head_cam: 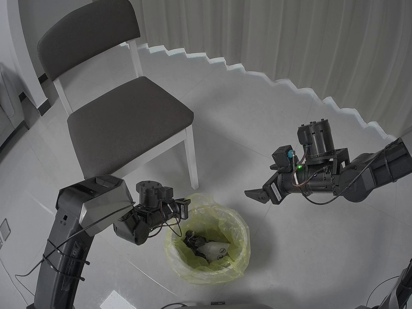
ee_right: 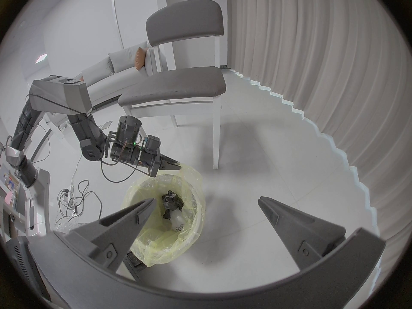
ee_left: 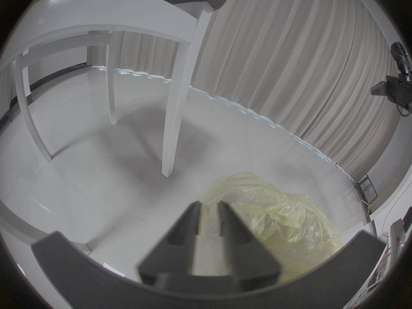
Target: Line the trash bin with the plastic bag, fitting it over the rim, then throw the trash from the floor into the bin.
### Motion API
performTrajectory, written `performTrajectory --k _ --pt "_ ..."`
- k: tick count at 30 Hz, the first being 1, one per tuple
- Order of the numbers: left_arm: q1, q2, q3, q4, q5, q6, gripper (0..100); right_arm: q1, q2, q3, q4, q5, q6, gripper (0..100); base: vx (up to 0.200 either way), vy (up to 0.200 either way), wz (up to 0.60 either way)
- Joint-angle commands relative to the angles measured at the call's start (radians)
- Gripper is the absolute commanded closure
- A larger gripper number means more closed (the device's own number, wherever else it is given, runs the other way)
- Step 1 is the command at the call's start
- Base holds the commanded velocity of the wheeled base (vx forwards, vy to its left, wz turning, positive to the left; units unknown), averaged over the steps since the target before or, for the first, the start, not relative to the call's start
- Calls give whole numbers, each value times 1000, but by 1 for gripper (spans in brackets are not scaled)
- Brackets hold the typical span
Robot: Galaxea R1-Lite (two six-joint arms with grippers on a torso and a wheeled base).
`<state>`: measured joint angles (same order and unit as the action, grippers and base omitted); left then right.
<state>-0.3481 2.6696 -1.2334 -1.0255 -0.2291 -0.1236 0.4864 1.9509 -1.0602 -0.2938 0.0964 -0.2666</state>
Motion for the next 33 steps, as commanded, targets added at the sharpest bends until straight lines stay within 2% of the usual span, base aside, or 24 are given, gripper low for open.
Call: performTrajectory --k 1,16,23,33 --pt "6 12 -23 4 -1 -1 100 -2 3 -1 -1 0 0 0 0 0 0" --pt "83 47 -146 140 22 -21 100 -12 17 -11 4 2 0 0 0 0 0" --pt "75 41 -161 193 24 -4 100 -11 23 -17 7 3 -5 0 0 0 0" --pt "31 69 -328 432 16 29 100 -12 37 -35 21 6 -10 0 0 0 0"
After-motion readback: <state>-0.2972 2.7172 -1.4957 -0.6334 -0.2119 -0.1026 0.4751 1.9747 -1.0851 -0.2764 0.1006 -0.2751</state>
